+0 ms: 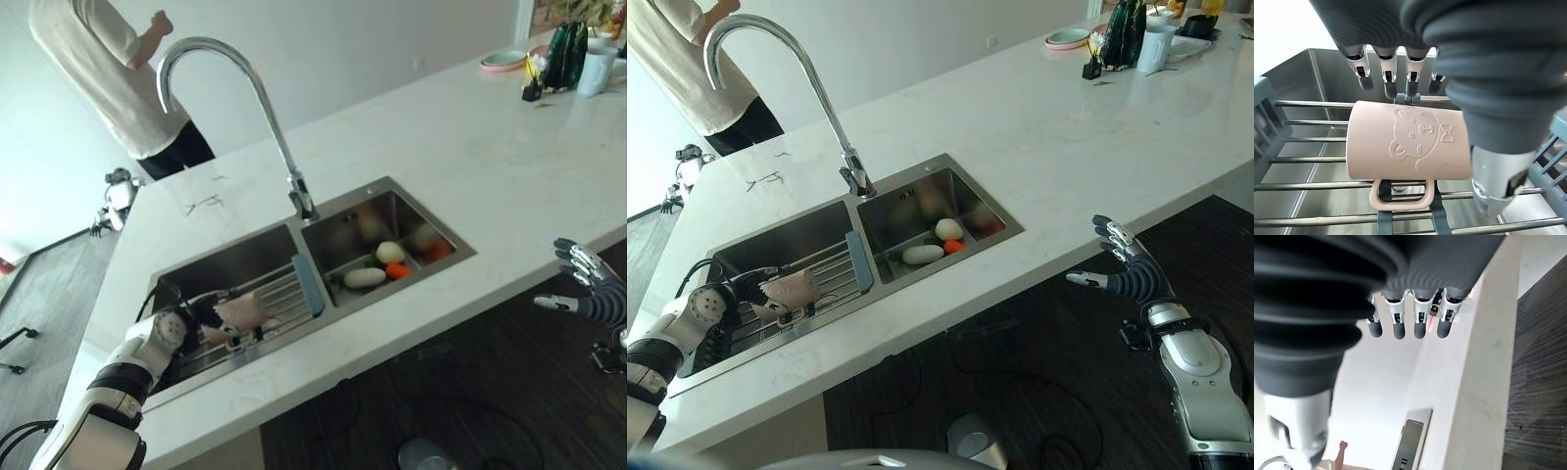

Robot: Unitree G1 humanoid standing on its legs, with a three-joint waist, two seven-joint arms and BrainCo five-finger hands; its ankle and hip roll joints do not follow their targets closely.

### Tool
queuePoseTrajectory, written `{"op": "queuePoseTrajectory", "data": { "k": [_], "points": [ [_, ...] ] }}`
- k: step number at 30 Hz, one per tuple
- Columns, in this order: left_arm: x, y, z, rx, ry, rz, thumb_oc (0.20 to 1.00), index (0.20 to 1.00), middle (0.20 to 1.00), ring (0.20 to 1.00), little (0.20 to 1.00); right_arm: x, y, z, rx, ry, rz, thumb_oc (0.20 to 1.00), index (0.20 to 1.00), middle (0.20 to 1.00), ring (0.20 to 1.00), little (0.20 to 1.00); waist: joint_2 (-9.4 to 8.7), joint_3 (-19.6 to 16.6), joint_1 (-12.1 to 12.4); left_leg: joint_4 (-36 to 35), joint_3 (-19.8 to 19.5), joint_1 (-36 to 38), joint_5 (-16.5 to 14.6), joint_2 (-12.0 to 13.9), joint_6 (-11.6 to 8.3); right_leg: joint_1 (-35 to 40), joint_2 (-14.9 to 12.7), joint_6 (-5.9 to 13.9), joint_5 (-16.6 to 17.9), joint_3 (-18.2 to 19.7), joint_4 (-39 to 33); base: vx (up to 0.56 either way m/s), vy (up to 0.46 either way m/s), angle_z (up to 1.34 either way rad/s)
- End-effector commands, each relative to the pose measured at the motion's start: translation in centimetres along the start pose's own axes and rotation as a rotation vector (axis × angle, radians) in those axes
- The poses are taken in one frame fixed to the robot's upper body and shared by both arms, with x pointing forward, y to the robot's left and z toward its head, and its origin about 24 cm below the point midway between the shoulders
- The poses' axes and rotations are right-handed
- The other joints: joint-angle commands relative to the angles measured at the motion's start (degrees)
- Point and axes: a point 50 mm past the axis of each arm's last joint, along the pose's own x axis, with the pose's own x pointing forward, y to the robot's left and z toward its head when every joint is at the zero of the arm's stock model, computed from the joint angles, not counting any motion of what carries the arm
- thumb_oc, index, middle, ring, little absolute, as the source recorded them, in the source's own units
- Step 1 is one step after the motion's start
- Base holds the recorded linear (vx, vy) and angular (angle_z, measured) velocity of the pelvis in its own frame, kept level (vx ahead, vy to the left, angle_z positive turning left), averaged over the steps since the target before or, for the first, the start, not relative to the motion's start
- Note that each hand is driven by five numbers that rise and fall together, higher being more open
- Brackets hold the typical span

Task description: Place the dishes in the dishwasher.

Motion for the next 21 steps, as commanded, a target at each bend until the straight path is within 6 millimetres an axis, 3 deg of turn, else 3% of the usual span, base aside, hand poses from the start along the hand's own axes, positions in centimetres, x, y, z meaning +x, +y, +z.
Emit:
{"op": "queuePoseTrajectory", "data": {
  "k": [1,21],
  "points": [
    [-0.7,3.4,-0.3,-0.010,-0.001,0.125,1.000,1.000,1.000,1.000,1.000,0.7,-1.5,3.7,-0.059,-0.191,-0.039,1.000,1.000,1.000,1.000,1.000,-3.08,0.5,-0.3,13.0,-3.5,-2.7,-12.8,2.0,2.23,6.4,-4.3,10.26,7.7,-2.5,-13.1,0.00,0.000,0.00],
    [-0.3,1.1,-1.7,-0.041,0.082,0.048,1.000,1.000,1.000,1.000,1.000,0.3,-2.0,3.9,-0.094,-0.182,-0.009,1.000,1.000,1.000,1.000,1.000,-3.85,1.0,-1.8,13.0,-2.1,-2.1,-13.2,1.8,2.79,5.6,-3.7,10.30,8.2,-1.4,-13.1,0.03,0.009,-0.04]
  ]
}}
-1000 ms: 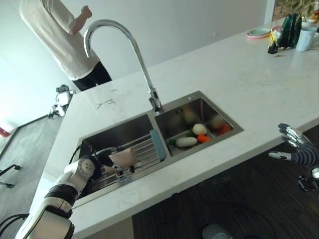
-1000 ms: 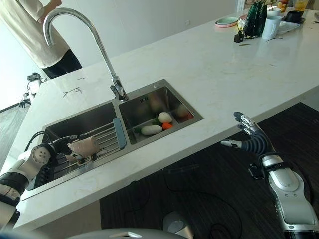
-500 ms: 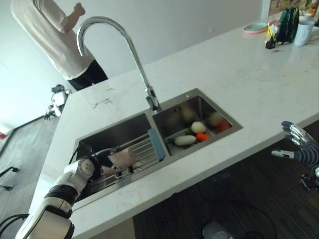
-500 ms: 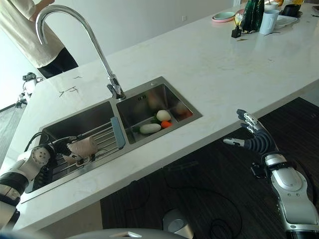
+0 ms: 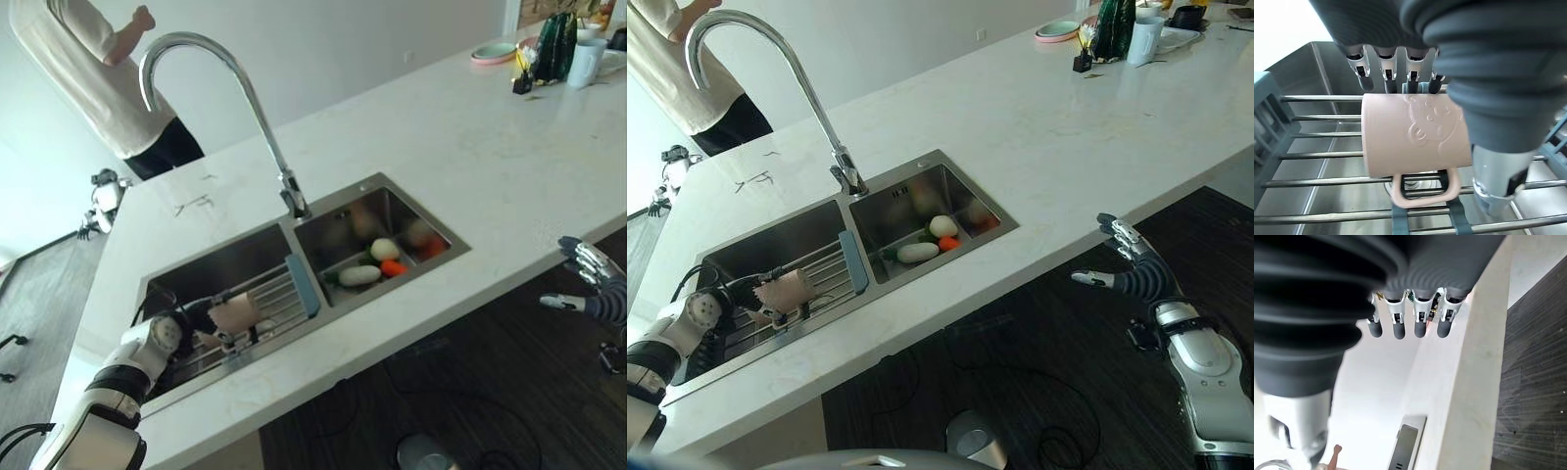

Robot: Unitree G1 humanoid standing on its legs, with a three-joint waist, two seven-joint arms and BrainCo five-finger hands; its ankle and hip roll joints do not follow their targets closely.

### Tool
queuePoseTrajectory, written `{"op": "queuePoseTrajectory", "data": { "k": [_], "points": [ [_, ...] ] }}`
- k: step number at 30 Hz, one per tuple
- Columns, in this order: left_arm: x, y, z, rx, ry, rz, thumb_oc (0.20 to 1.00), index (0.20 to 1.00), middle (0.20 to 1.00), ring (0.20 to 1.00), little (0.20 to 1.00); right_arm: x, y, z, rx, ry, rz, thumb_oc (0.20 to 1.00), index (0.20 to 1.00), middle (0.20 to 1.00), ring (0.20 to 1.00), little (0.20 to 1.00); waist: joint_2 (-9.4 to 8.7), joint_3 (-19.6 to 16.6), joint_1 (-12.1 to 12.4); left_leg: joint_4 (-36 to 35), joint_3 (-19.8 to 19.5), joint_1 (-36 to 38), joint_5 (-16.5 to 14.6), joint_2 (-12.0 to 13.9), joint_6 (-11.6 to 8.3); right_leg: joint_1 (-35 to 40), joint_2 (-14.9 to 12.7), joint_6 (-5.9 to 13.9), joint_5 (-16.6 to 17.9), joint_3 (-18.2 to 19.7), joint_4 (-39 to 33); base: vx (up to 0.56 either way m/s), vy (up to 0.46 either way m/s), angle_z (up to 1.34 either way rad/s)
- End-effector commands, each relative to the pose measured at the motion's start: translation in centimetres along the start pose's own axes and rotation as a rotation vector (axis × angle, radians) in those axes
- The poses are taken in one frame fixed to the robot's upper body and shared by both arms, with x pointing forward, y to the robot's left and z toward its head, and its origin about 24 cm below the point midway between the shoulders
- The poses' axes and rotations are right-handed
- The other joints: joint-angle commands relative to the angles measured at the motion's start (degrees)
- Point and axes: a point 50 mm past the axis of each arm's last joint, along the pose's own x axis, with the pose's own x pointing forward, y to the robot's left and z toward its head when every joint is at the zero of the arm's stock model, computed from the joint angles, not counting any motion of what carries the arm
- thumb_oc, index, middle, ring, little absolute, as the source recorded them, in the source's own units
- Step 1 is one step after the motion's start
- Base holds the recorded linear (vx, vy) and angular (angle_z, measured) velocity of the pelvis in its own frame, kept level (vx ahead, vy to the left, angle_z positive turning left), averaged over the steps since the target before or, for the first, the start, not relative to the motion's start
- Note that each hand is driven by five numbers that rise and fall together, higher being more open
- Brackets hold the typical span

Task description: Place the dishes in the dishwasher.

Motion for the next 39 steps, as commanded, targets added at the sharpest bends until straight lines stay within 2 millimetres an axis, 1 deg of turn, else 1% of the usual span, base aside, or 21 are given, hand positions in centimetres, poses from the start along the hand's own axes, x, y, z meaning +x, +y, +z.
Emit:
{"op": "queuePoseTrajectory", "data": {
  "k": [1,12,13,14,15,16,17,18,19,21,25,29,31,32,33,38,39],
  "points": [
    [-0.2,1.6,-0.3,-0.052,0.011,0.073,1.000,1.000,1.000,1.000,1.000,0.3,-1.1,3.4,-0.060,-0.172,-0.025,1.000,1.000,1.000,1.000,1.000,-3.58,0.2,-1.0,13.4,-2.4,-2.8,-13.1,1.9,3.05,5.7,-4.6,10.20,8.1,-2.7,-13.1,0.04,0.018,-0.05],
    [0.1,-0.9,-1.5,-0.130,0.079,-0.043,1.000,1.000,1.000,1.000,1.000,0.3,-1.2,3.5,-0.082,-0.172,-0.008,1.000,1.000,1.000,1.000,1.000,-3.87,0.5,-2.0,13.4,-1.3,-2.3,-13.7,1.5,3.81,5.1,-4.5,10.43,8.3,-1.8,-13.1,0.02,0.016,-0.09],
    [0.2,-1.7,-1.7,-0.146,0.104,-0.076,1.000,1.000,1.000,1.000,1.000,0.4,-1.3,3.7,-0.082,-0.177,-0.008,1.000,1.000,1.000,1.000,1.000,-3.91,0.5,-2.2,13.4,-1.2,-2.3,-13.7,1.5,3.88,5.1,-4.4,10.43,8.3,-1.6,-13.1,0.00,0.000,0.00],
    [0.3,-2.0,-1.8,-0.153,0.115,-0.091,1.000,1.000,1.000,1.000,1.000,0.4,-1.3,3.8,-0.081,-0.178,-0.006,1.000,1.000,1.000,1.000,1.000,-3.91,0.5,-2.3,13.4,-1.1,-2.3,-13.7,1.5,3.90,5.0,-4.4,10.44,8.3,-1.5,-13.1,0.00,0.000,0.00],
    [0.3,-3.4,-2.5,-0.173,0.160,-0.151,1.000,1.000,1.000,1.000,1.000,0.4,-1.3,4.0,-0.083,-0.182,-0.003,1.000,1.000,1.000,1.000,1.000,-3.94,0.4,-2.6,13.4,-0.9,-2.1,-13.8,1.5,3.97,5.0,-4.3,10.48,8.3,-1.3,-13.1,0.00,0.000,0.00],
    [0.2,-3.8,-2.7,-0.184,0.175,-0.173,0.740,0.740,0.740,0.740,0.740,0.5,-1.2,4.0,-0.082,-0.183,-0.001,1.000,1.000,1.000,1.000,1.000,-3.93,0.5,-2.7,13.4,-0.8,-2.0,-13.8,1.5,3.99,5.0,-4.2,10.48,8.3,-1.3,-13.1,0.02,0.005,-0.03],
    [0.2,-4.1,-2.9,-0.190,0.186,-0.188,0.583,0.583,0.583,0.583,0.583,0.5,-1.2,4.1,-0.084,-0.183,0.001,1.000,1.000,1.000,1.000,1.000,-3.93,0.4,-2.8,13.4,-0.8,-2.0,-13.8,1.5,4.02,4.9,-4.2,10.49,8.3,-1.2,-13.1,0.01,0.005,-0.05],
    [0.2,-4.5,-3.2,-0.185,0.200,-0.203,0.200,0.200,0.200,0.200,0.200,0.5,-1.2,4.1,-0.085,-0.184,0.006,1.000,1.000,1.000,1.000,1.000,-3.95,0.4,-3.0,13.4,-0.7,-1.9,-13.9,1.4,4.07,4.9,-4.2,10.47,8.3,-1.2,-13.1,0.01,0.007,-0.07],
    [0.1,-5.0,-3.5,-0.187,0.214,-0.218,0.200,0.200,0.200,0.200,0.200,0.6,-1.2,4.2,-0.085,-0.186,0.012,1.000,1.000,1.000,1.000,1.000,-3.96,0.5,-3.1,13.4,-0.5,-1.8,-13.8,1.5,4.10,4.8,-4.2,10.46,8.4,-1.2,-13.1,0.01,0.009,-0.08],
    [0.0,-5.1,-3.7,-0.165,0.211,-0.204,0.200,0.200,0.200,0.200,0.200,0.6,-1.1,4.3,-0.084,-0.190,0.021,1.000,1.000,1.000,1.000,1.000,-3.98,0.5,-3.3,13.4,-0.3,-1.7,-13.9,1.4,4.18,4.8,-4.1,10.48,8.4,-1.1,-13.1,0.01,0.003,-0.06],
    [0.1,-4.5,-3.3,-0.145,0.176,-0.150,0.200,0.200,0.200,0.200,0.200,0.5,-0.9,4.2,-0.083,-0.191,0.021,1.000,1.000,1.000,1.000,1.000,-4.06,0.7,-2.9,13.4,-0.3,-1.8,-13.8,1.4,4.21,4.8,-4.2,10.48,8.4,-1.4,-13.1,0.00,-0.001,-0.02],
    [0.1,-3.5,-2.5,-0.122,0.117,-0.055,0.200,0.200,0.200,0.200,0.200,0.3,-1.0,3.9,-0.078,-0.188,0.007,1.000,1.000,1.000,1.000,1.000,-4.18,1.0,-1.9,13.4,-0.9,-2.1,-13.7,1.3,4.05,5.0,-4.6,10.46,8.5,-2.0,-13.1,-0.05,-0.005,0.00],
    [0.1,-2.9,-2.2,-0.121,0.095,-0.013,0.200,0.200,0.200,0.200,0.200,0.3,-0.9,3.8,-0.075,-0.186,0.002,1.000,1.000,1.000,1.000,1.000,-4.18,1.1,-1.4,13.4,-1.2,-2.2,-13.6,1.3,3.95,5.1,-4.8,10.47,8.5,-2.4,-13.1,-0.05,-0.008,0.04],
    [0.0,-1.8,-1.7,-0.126,0.060,0.056,0.200,0.200,0.200,0.200,0.200,0.2,-0.8,3.6,-0.068,-0.183,-0.006,1.000,1.000,1.000,1.000,1.000,-4.23,1.1,-0.9,13.4,-1.5,-2.4,-13.4,1.4,3.77,5.2,-5.0,10.47,8.6,-2.8,-13.1,-0.06,-0.011,0.07],
    [-0.1,-1.3,-1.6,-0.125,0.048,0.076,0.200,0.200,0.200,0.200,0.200,0.2,-0.8,3.5,-0.067,-0.182,-0.009,1.000,1.000,1.000,1.000,1.000,-4.19,1.2,-0.6,13.4,-1.7,-2.6,-13.4,1.3,3.74,5.3,-5.0,10.43,8.5,-2.9,-13.1,-0.07,-0.010,0.06],
    [-0.7,0.5,-1.0,-0.128,-0.009,0.173,0.200,0.200,0.200,0.200,0.200,0.0,-0.7,3.2,-0.055,-0.182,-0.026,1.000,1.000,1.000,1.000,1.000,-4.14,1.3,0.7,13.4,-2.6,-3.1,-13.0,1.3,3.33,5.6,-5.5,10.34,8.5,-4.0,-13.1,-0.05,-0.011,0.06],
    [-1.0,1.5,-0.8,-0.143,-0.033,0.223,0.200,0.200,0.200,0.200,0.200,0.0,-0.5,3.1,-0.052,-0.183,-0.030,1.000,1.000,1.000,1.000,1.000,-4.07,1.3,1.1,13.4,-3.0,-3.2,-12.9,1.3,3.21,5.7,-5.6,10.33,8.5,-4.3,-13.1,-0.05,-0.018,0.05]
  ]
}}
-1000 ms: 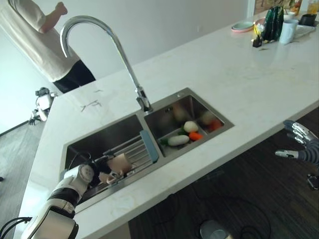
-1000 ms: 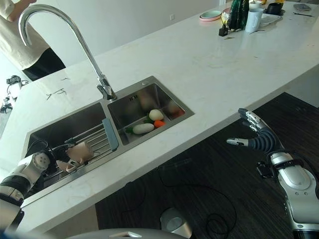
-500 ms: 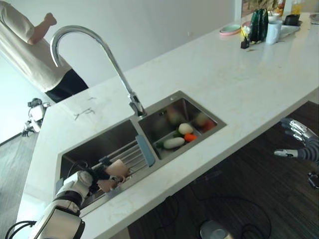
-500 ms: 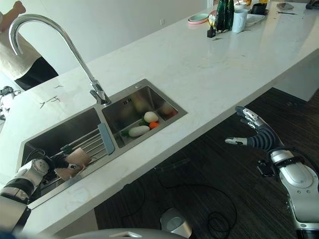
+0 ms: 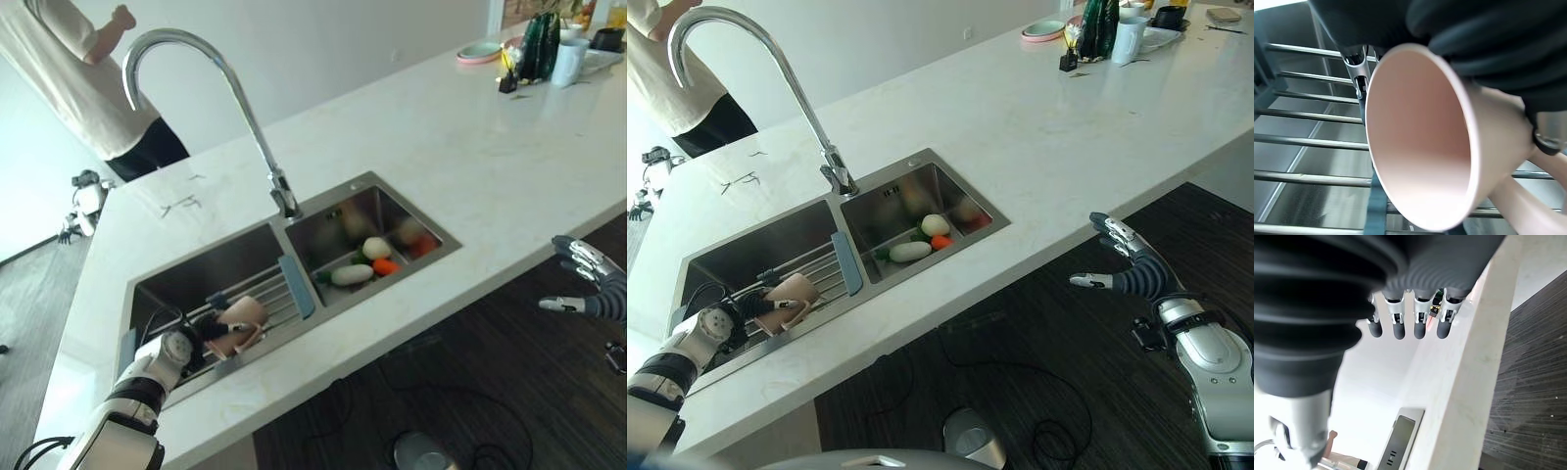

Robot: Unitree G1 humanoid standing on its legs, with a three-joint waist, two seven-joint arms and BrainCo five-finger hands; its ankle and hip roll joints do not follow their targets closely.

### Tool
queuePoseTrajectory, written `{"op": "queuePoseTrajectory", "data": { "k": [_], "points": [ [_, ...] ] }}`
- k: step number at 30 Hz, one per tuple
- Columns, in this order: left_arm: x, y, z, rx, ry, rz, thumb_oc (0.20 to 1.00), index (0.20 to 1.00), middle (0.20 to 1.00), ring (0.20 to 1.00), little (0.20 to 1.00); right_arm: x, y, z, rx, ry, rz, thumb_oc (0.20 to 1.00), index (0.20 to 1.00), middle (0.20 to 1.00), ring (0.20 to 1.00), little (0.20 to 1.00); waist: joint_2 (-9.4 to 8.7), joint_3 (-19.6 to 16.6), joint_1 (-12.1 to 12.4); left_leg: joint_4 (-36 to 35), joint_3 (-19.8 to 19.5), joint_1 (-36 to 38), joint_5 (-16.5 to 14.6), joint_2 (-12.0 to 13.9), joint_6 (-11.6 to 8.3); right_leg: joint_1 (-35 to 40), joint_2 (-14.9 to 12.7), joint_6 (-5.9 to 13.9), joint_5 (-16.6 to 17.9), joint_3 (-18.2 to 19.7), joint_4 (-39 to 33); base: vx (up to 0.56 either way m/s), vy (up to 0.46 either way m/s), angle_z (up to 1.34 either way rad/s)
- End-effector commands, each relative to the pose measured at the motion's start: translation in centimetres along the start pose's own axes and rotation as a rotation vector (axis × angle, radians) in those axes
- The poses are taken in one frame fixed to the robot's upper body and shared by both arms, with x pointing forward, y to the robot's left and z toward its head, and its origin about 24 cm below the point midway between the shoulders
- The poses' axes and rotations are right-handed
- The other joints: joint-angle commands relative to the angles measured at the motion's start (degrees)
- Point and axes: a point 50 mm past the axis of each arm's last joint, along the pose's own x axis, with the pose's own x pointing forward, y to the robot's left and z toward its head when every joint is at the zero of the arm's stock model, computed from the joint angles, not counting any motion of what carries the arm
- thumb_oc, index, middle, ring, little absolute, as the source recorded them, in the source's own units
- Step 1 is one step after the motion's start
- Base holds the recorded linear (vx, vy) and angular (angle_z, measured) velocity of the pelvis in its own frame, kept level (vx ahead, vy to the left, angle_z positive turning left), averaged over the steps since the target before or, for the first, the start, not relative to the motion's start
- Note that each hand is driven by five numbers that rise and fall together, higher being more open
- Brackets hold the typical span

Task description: Place the dishes in the dishwasher.

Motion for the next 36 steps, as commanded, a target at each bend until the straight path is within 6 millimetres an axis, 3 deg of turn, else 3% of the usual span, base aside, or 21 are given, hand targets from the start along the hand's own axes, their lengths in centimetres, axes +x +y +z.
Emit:
{"op": "queuePoseTrajectory", "data": {
  "k": [1,2,4,5,6,7,10,15,21,22,29,31,32,36],
  "points": [
    [-1.6,5.1,-0.1,-0.018,-0.070,0.230,0.200,0.200,0.200,0.200,0.200,0.1,-0.5,2.2,-0.006,-0.153,-0.094,1.000,1.000,1.000,1.000,1.000,-3.16,0.4,0.0,13.7,-4.2,-4.5,-12.4,1.4,3.77,5.8,-6.1,9.83,8.1,-5.5,-13.4,-0.07,-0.029,0.15],
    [-2.4,6.7,0.3,-0.001,-0.118,0.309,0.200,0.200,0.200,0.200,0.200,-0.1,-0.4,2.0,-0.004,-0.149,-0.098,1.000,1.000,1.000,1.000,1.000,-3.13,0.4,0.6,13.7,-4.9,-4.9,-12.2,1.4,3.53,5.9,-6.2,9.82,8.0,-5.8,-13.4,-0.05,-0.025,0.23],
    [-3.0,7.8,0.6,0.005,-0.152,0.365,0.200,0.200,0.200,0.200,0.200,-0.3,-0.5,1.9,-0.001,-0.146,-0.103,1.000,1.000,1.000,1.000,1.000,-3.10,0.4,1.0,13.7,-5.4,-5.2,-11.9,1.4,3.32,6.0,-6.2,9.79,7.9,-6.0,-13.4,-0.04,-0.030,0.24],
    [-4.0,9.6,1.1,0.004,-0.200,0.448,0.200,0.200,0.200,0.200,0.200,-0.3,-0.5,1.9,0.003,-0.144,-0.107,1.000,1.000,1.000,1.000,1.000,-3.06,0.3,1.7,13.7,-6.1,-5.5,-11.7,1.5,3.04,6.2,-6.5,9.67,7.7,-6.6,-13.4,-0.04,-0.030,0.16],
    [-4.2,9.8,1.2,0.002,-0.206,0.458,0.200,0.200,0.200,0.200,0.200,-0.3,-0.5,1.9,0.004,-0.144,-0.107,1.000,1.000,1.000,1.000,1.000,-3.05,0.3,1.7,13.7,-6.2,-5.5,-11.6,1.5,3.00,6.3,-6.5,9.65,7.7,-6.6,-13.4,-0.05,-0.044,0.28],
    [-5.5,12.0,2.0,-0.023,-0.274,0.590,0.200,0.200,0.200,0.200,0.200,-0.3,-0.4,1.9,0.010,-0.148,-0.109,1.000,1.000,1.000,1.000,1.000,-2.99,0.2,2.4,13.7,-6.9,-5.8,-11.4,1.6,2.75,6.5,-6.7,9.49,7.4,-7.1,-13.4,-0.03,-0.038,0.26],
    [-7.2,14.2,3.2,-0.035,-0.371,0.716,0.200,0.200,0.200,0.200,0.200,-0.2,-0.3,1.9,0.048,-0.152,-0.107,1.000,1.000,1.000,1.000,1.000,-3.07,-0.1,3.1,13.7,-7.5,-6.1,-11.2,1.8,2.46,6.7,-6.8,9.25,7.1,-7.6,-13.4,-0.02,-0.056,0.16],
    [-10.0,16.0,5.0,-0.139,-0.547,0.879,0.200,0.200,0.200,0.200,0.200,-0.1,0.1,2.1,0.127,-0.185,-0.135,1.000,1.000,1.000,1.000,1.000,-3.18,-0.5,4.3,13.7,-8.9,-6.7,-10.9,2.1,2.03,7.3,-6.8,8.60,6.3,-8.8,-13.4,-0.01,-0.088,0.21],
    [-11.9,14.6,7.1,-0.360,-0.781,0.877,0.200,0.200,0.200,0.200,0.200,-0.1,0.7,2.8,0.164,-0.229,-0.163,1.000,1.000,1.000,1.000,1.000,-3.49,-1.0,6.4,13.7,-11.3,-7.4,-10.4,2.5,1.64,8.2,-6.4,7.41,4.9,-9.9,-13.4,-0.01,-0.143,0.19],
    [-12.4,13.8,7.3,-0.436,-0.834,0.879,0.200,0.200,0.200,0.200,0.200,0.1,0.9,3.4,0.167,-0.258,-0.182,1.000,1.000,1.000,1.000,1.000,-3.90,-0.9,7.0,13.7,-10.8,-8.2,-8.7,3.1,1.71,7.9,-6.2,6.42,5.7,-11.0,-13.4,-0.08,-0.255,0.36],
    [-13.7,9.6,6.5,-0.912,-0.995,0.795,0.200,0.200,0.200,0.200,0.200,0.5,1.0,6.4,0.170,-0.415,-0.284,1.000,1.000,1.000,1.000,1.000,-4.46,-0.4,11.3,13.7,-13.9,-9.8,-6.7,4.6,0.05,8.6,-5.5,4.27,4.5,-13.8,-13.4,-0.02,-0.234,0.29],
    [-13.7,9.3,6.4,-0.948,-1.001,0.787,0.200,0.200,0.200,0.200,0.200,0.5,1.1,6.7,0.172,-0.429,-0.284,1.000,1.000,1.000,1.000,1.000,-4.40,-0.3,11.5,13.7,-14.1,-9.9,-6.5,4.7,-0.09,8.7,-5.5,4.13,4.4,-14.1,-13.4,0.01,-0.135,0.36],
    [-13.9,7.6,6.5,-1.075,-1.048,0.746,0.200,0.200,0.200,0.200,0.200,0.5,1.1,7.7,0.174,-0.467,-0.293,1.000,1.000,1.000,1.000,1.000,-4.52,0.2,13.3,13.7,-15.9,-10.7,-5.5,5.0,-0.89,8.8,-5.2,3.40,4.1,-14.7,-13.4,0.01,-0.193,0.36],
    [-14.8,6.2,7.4,-1.148,-1.112,0.700,0.200,0.200,0.200,0.200,0.200,0.3,1.2,8.7,0.154,-0.498,-0.288,1.000,1.000,1.000,1.000,1.000,-4.25,1.4,15.5,13.7,-18.6,-13.9,-0.1,7.5,-2.99,8.7,-4.7,2.18,3.8,-16.3,-13.4,-0.05,-0.156,0.28]
  ]
}}
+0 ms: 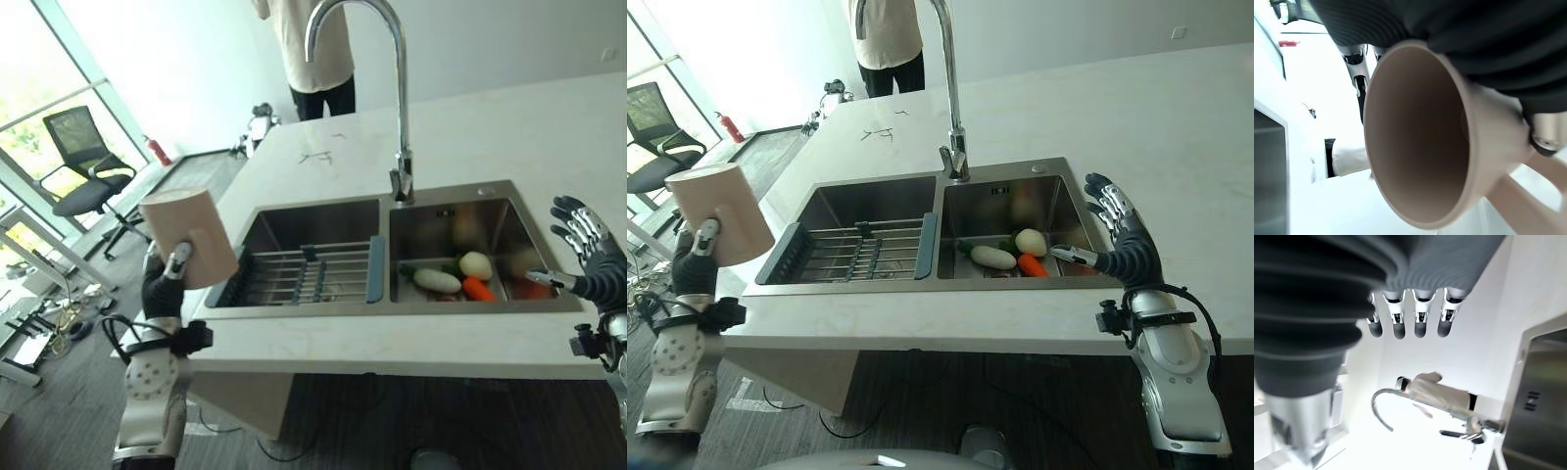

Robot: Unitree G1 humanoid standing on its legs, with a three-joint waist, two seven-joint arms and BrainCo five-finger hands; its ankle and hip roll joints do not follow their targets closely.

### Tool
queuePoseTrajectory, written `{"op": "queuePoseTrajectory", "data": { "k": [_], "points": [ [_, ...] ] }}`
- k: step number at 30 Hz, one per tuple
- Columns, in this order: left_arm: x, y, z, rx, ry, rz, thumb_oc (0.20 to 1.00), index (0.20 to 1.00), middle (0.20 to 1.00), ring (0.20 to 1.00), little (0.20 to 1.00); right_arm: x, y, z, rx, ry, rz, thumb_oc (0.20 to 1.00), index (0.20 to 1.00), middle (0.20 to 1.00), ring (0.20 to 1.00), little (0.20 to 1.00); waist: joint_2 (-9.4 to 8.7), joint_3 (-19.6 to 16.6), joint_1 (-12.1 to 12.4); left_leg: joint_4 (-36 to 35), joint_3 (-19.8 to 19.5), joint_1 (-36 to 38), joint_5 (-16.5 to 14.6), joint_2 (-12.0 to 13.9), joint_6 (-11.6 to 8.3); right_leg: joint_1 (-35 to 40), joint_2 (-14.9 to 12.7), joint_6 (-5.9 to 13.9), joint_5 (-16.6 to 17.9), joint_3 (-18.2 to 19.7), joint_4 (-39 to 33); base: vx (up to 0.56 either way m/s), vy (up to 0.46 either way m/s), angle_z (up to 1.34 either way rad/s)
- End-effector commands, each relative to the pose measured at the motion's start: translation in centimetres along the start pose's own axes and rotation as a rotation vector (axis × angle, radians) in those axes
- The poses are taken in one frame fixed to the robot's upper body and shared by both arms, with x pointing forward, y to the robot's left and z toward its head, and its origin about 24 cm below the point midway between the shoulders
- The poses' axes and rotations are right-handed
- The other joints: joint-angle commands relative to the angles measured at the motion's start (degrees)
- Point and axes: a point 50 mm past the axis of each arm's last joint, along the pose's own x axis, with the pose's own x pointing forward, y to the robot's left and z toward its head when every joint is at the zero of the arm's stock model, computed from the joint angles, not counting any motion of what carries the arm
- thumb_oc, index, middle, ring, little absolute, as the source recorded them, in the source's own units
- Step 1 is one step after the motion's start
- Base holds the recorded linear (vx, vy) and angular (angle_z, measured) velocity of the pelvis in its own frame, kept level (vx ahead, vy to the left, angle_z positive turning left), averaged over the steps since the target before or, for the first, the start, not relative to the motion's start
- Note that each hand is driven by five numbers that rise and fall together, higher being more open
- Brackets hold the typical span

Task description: Place the dishes in the dishwasher.

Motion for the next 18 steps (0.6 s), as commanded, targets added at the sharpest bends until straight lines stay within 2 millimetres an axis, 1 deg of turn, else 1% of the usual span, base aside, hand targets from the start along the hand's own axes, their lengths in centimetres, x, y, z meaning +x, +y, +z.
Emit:
{"op": "queuePoseTrajectory", "data": {
  "k": [1,3,4,5,6,7,10,11,12,13,15,16,17,18],
  "points": [
    [2.4,-0.6,5.6,-0.014,-0.271,-0.102,0.200,0.200,0.200,0.200,0.200,0.8,-1.0,3.1,-0.062,-0.170,-0.078,1.000,1.000,1.000,1.000,1.000,-2.01,2.3,-1.3,7.0,-2.2,-2.3,-3.3,3.6,-3.35,10.1,-1.6,9.41,8.5,-0.9,-18.2,-0.13,-0.106,0.47],
    [2.5,-1.1,5.5,-0.093,-0.265,-0.136,0.200,0.200,0.200,0.200,0.200,0.9,-1.4,3.2,-0.082,-0.181,-0.101,1.000,1.000,1.000,1.000,1.000,-2.37,2.9,-1.6,7.0,1.7,-1.5,-3.0,4.6,-3.14,10.3,-3.1,9.55,8.7,-3.9,-18.2,-0.14,-0.043,0.78],
    [2.6,-1.4,5.4,-0.122,-0.267,-0.154,0.200,0.200,0.200,0.200,0.200,1.1,-1.5,3.2,-0.089,-0.187,-0.116,1.000,1.000,1.000,1.000,1.000,-2.45,2.8,-1.7,7.0,2.4,0.0,-4.3,4.2,-3.49,10.8,-3.6,10.06,8.0,-4.3,-18.2,-0.12,0.031,1.25],
    [2.7,-1.7,5.4,-0.136,-0.274,-0.173,0.200,0.200,0.200,0.200,0.200,1.2,-1.7,3.1,-0.097,-0.195,-0.132,1.000,1.000,1.000,1.000,1.000,-2.58,3.3,-1.9,7.0,3.9,1.3,-4.1,3.7,-3.32,11.1,-4.1,10.15,8.1,-5.4,-18.2,-0.15,0.055,1.41],
    [3.1,-2.4,5.6,-0.154,-0.283,-0.203,0.200,0.200,0.200,0.200,0.200,1.3,-1.9,3.1,-0.107,-0.206,-0.160,1.000,1.000,1.000,1.000,1.000,-2.91,3.8,-2.2,7.0,7.2,3.5,-2.0,3.3,-3.18,11.2,-4.8,10.03,8.8,-6.9,-18.2,-0.23,0.061,1.35],
    [3.3,-2.7,5.8,-0.167,-0.290,-0.215,0.200,0.200,0.200,0.200,0.200,1.4,-2.1,3.1,-0.108,-0.210,-0.173,1.000,1.000,1.000,1.000,1.000,-3.20,4.2,-2.5,7.0,9.0,4.5,-1.2,3.4,-3.14,11.6,-5.4,10.05,9.2,-8.0,-18.2,-0.21,0.077,1.44],
    [4.3,-3.5,6.3,-0.218,-0.312,-0.255,0.200,0.200,0.200,0.200,0.200,1.6,-2.3,2.9,-0.127,-0.210,-0.201,1.000,1.000,1.000,1.000,1.000,-4.20,5.0,-3.8,7.0,16.3,8.7,0.7,4.9,-2.84,13.1,-7.6,10.05,9.8,-12.0,-18.2,-0.14,0.135,1.42],
    [4.4,-3.6,6.5,-0.226,-0.320,-0.260,0.200,0.200,0.200,0.200,0.200,1.7,-2.3,2.8,-0.128,-0.204,-0.199,1.000,1.000,1.000,1.000,1.000,-4.51,5.0,-3.9,7.0,17.7,9.7,0.8,4.9,-2.67,13.5,-8.1,10.06,9.9,-12.9,-18.2,-0.12,0.208,1.17],
    [4.5,-3.7,6.6,-0.236,-0.323,-0.269,0.200,0.200,0.200,0.200,0.200,1.7,-2.4,2.7,-0.130,-0.197,-0.201,1.000,1.000,1.000,1.000,1.000,-4.51,5.1,-3.7,7.0,17.8,9.5,0.7,5.0,-2.77,13.9,-8.3,10.30,10.0,-13.3,-18.2,-0.13,0.324,1.10],
    [4.6,-3.8,6.4,-0.246,-0.314,-0.278,0.200,0.200,0.200,0.200,0.200,1.8,-2.4,2.4,-0.127,-0.188,-0.194,1.000,1.000,1.000,1.000,1.000,-4.44,5.1,-3.6,7.0,18.3,8.8,-0.7,5.8,-2.39,14.2,-8.5,10.41,10.2,-13.8,-18.2,-0.12,0.400,1.05],
    [4.2,-3.8,6.1,-0.230,-0.303,-0.285,0.200,0.200,0.200,0.200,0.200,1.8,-2.2,2.3,-0.112,-0.186,-0.178,1.000,1.000,1.000,1.000,1.000,-4.18,4.7,-3.0,7.0,18.1,8.8,-3.6,5.1,-1.20,14.4,-9.7,11.34,11.0,-15.1,-18.2,-0.09,0.416,0.82],
    [4.2,-3.8,6.1,-0.233,-0.297,-0.285,0.200,0.200,0.200,0.200,0.200,1.7,-2.1,2.3,-0.111,-0.186,-0.175,1.000,1.000,1.000,1.000,1.000,-4.10,4.7,-2.8,7.0,18.1,8.8,-4.5,4.8,-0.96,14.5,-10.0,11.61,11.3,-15.5,-18.2,-0.07,0.401,0.78],
    [4.0,-3.8,5.9,-0.234,-0.282,-0.294,0.200,0.200,0.200,0.200,0.200,1.6,-2.0,2.2,-0.103,-0.181,-0.177,1.000,1.000,1.000,1.000,1.000,-3.86,4.3,-2.3,7.0,17.7,8.4,-7.1,3.8,-0.17,14.7,-11.1,12.86,12.3,-16.5,-18.2,-0.05,0.470,0.94],
    [3.8,-3.7,5.9,-0.230,-0.278,-0.288,0.200,0.200,0.200,0.200,0.200,1.3,-1.5,1.9,-0.081,-0.169,-0.173,1.000,1.000,1.000,1.000,1.000,-3.70,4.1,-1.3,7.0,16.6,7.9,-9.0,2.5,0.30,14.9,-12.7,14.31,13.8,-17.7,-18.2,-0.02,0.532,1.27]
  ]
}}
